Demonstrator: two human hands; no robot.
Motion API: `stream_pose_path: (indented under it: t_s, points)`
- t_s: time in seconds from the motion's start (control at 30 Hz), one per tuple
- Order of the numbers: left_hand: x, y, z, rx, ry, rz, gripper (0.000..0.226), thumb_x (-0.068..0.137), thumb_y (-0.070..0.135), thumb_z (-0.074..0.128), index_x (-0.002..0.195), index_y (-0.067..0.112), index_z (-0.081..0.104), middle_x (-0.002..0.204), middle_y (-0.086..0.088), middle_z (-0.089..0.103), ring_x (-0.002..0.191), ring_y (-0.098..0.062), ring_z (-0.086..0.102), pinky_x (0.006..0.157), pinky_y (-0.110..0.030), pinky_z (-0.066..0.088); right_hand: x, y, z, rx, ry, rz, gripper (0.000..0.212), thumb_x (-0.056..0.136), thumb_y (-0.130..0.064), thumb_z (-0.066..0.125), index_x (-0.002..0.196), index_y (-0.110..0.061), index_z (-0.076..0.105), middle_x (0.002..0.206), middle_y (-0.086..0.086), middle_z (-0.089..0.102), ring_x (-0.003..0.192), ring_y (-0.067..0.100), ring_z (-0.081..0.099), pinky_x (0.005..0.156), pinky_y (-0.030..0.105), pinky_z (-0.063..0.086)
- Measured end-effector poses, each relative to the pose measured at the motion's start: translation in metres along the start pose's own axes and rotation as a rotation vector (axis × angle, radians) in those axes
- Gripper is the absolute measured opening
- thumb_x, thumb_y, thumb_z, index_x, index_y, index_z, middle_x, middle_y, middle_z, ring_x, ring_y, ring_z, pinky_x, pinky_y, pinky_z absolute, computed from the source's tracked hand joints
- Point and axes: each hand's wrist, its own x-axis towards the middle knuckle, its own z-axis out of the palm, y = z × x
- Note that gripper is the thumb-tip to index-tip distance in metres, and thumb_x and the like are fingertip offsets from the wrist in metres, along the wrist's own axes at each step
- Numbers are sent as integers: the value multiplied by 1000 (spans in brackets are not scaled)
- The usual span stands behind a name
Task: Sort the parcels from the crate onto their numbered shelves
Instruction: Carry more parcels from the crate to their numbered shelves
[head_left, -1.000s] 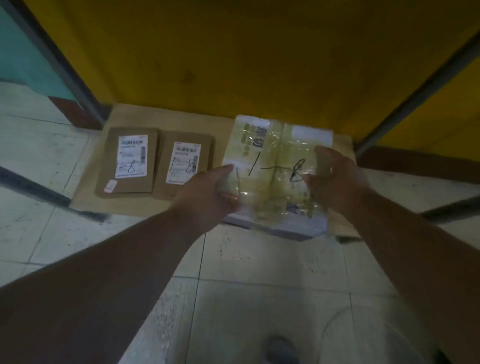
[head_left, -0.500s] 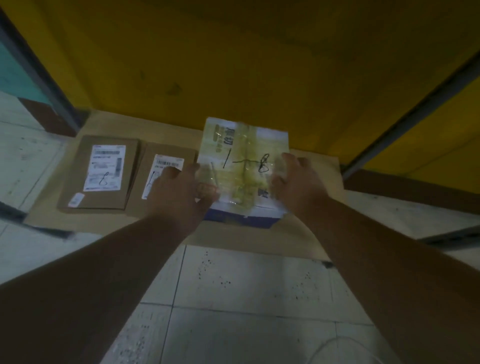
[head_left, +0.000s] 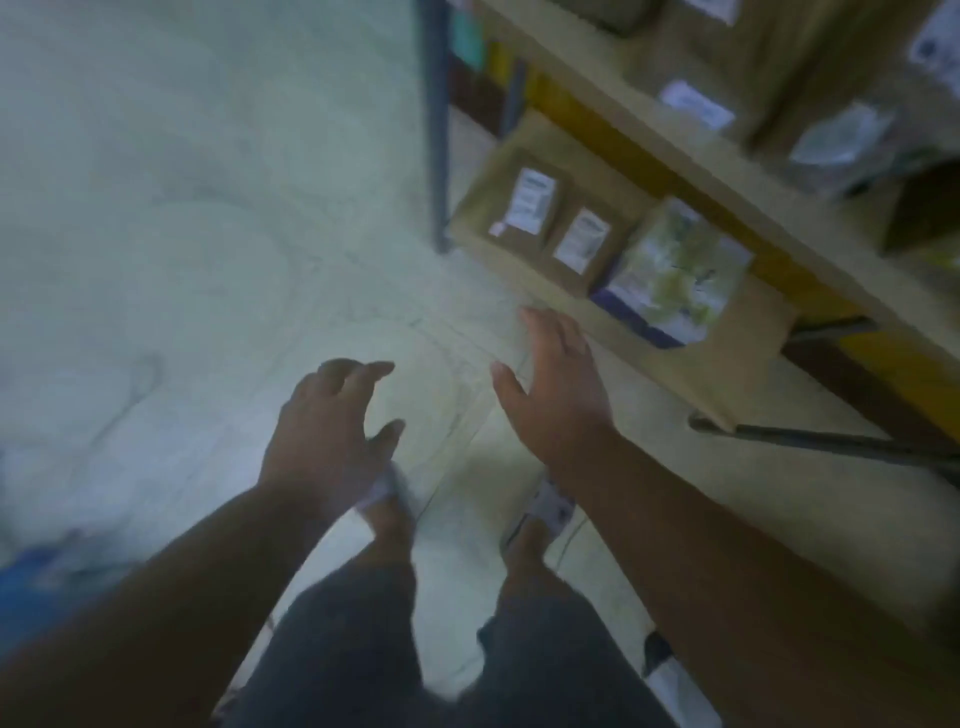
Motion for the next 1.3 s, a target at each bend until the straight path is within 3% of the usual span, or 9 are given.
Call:
stream_pose_path:
  t_s: [0.3,0.57,0.73,0.83,0.97,1.1,1.3]
  points:
    - [-87,-107,-244,15,273,-183,57,82,40,73,134,23,55,120,-7,61,106,-29,60,90,-39,50,4,-310,-61,30,-59,-504,59,91,-36,67,144,-18,46,145,8,45,130,24,49,106,34,44]
    - [24,-197,-374,-94,508,-306,55,85,43,71,135,32,53,121,-2,59,108,-24,58,89,-36,49,142,-487,-79,-13,-27,-738,68,93,-45,61,152,-27,32,153,-1,36,137,15,39,105,23,34]
    - [92,-258,-475,-178,577,-405,56,86,44,69,137,32,50,121,1,59,107,-20,58,88,-36,50,241,-630,-97,-63,-55,-845,68,95,-45,59,154,-28,30,154,-1,35,138,16,38,104,23,32]
    - [118,-303,-526,-271,631,-447,57,87,44,69,139,34,48,126,3,56,108,-17,58,89,-33,51,289,-724,-85,-86,-49,-926,67,95,-45,60,153,-27,31,152,-1,37,136,17,40,108,31,38]
    - [165,-387,-583,-323,674,-511,58,88,46,67,141,35,45,130,4,55,110,-13,57,90,-30,50,357,-833,-41,-31,-7,-957,64,92,-41,66,148,-21,41,146,3,44,133,20,44,106,39,45]
    - [238,-475,-675,-263,717,-429,58,89,45,66,141,33,45,129,2,54,109,-15,57,88,-29,47,427,-922,-9,-2,76,-927,59,92,-38,67,144,-20,45,145,2,45,131,20,45,100,32,46]
    - [358,-540,-811,-200,588,-296,59,89,49,64,142,36,41,138,3,51,116,-17,57,93,-33,52,529,-1007,-26,0,189,-782,59,91,-37,69,142,-15,47,141,6,49,127,21,48,96,30,47]
